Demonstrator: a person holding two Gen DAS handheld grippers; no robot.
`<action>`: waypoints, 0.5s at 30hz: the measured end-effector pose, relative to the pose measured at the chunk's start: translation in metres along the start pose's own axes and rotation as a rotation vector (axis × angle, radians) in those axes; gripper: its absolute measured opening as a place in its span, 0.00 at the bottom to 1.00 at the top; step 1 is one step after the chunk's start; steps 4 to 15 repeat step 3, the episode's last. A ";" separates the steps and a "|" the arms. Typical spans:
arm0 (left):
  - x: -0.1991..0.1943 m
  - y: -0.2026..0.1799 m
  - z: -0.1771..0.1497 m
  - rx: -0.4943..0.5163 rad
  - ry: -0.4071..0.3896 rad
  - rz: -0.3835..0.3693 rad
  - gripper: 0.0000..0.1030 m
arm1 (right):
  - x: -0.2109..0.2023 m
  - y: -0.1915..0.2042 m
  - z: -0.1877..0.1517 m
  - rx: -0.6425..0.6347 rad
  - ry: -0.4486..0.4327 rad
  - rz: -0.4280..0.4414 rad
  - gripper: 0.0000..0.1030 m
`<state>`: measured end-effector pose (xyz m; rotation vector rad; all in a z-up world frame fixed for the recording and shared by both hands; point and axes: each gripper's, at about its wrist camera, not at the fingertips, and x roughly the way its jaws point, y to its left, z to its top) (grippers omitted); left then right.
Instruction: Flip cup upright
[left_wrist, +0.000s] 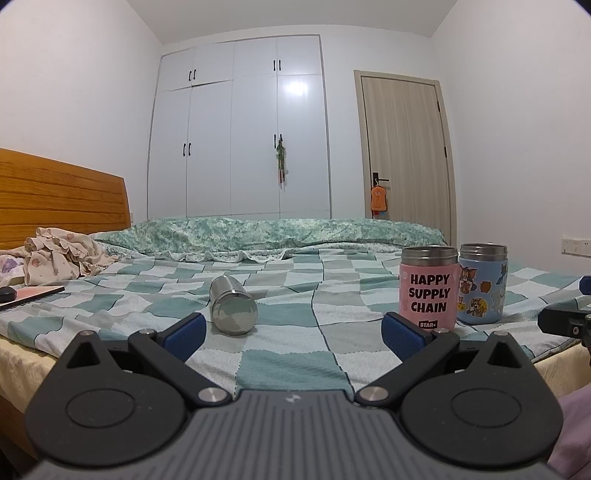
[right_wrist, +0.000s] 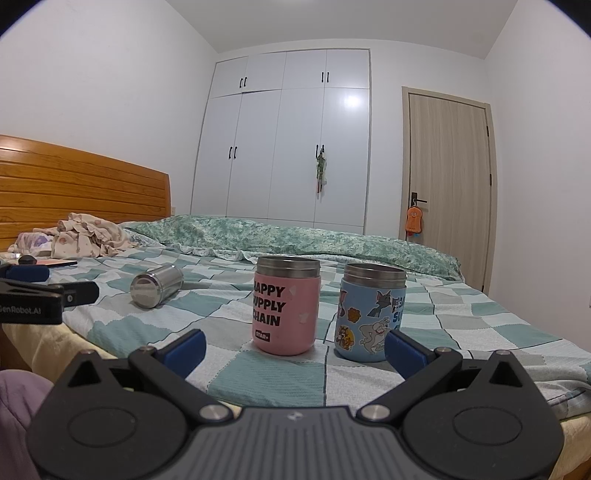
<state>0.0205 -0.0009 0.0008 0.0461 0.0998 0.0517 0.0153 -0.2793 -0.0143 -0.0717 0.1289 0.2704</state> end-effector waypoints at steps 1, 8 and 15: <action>0.000 -0.001 0.000 -0.001 -0.003 0.000 1.00 | 0.000 0.000 0.000 0.000 0.000 0.000 1.00; 0.000 -0.002 0.001 0.000 -0.004 0.000 1.00 | 0.000 0.000 0.000 0.002 0.000 0.000 1.00; 0.000 -0.002 0.001 0.000 -0.004 0.000 1.00 | 0.000 0.000 0.000 0.002 0.000 0.000 1.00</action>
